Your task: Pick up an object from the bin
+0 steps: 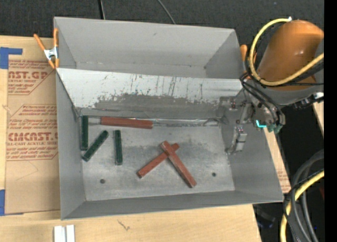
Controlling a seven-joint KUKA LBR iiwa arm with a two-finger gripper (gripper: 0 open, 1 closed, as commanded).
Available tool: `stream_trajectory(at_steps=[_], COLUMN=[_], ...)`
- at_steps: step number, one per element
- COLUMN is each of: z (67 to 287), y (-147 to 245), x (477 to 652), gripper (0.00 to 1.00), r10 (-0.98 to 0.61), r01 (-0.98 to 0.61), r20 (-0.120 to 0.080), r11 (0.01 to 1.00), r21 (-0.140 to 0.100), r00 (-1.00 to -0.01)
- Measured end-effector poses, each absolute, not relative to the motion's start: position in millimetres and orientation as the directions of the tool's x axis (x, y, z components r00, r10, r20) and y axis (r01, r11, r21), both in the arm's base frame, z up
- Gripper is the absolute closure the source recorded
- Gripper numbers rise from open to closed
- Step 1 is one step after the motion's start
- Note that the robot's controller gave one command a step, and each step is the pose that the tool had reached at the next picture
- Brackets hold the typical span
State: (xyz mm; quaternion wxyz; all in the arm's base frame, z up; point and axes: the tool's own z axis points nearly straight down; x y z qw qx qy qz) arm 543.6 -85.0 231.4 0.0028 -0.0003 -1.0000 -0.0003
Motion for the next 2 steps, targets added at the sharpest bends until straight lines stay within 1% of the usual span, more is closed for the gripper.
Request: stream_trajectory(at_steps=[1, 2], z=[236, 199], y=[-85, -72], x=[545.2, 529.0], gripper=[0.00, 0.00], r10=[-0.001, -0.069], r01=[-0.001, -0.069], r20=[-0.002, -0.007], r11=[1.000, 0.998], r21=[-0.001, -0.002], r00=[-1.000, -0.998])
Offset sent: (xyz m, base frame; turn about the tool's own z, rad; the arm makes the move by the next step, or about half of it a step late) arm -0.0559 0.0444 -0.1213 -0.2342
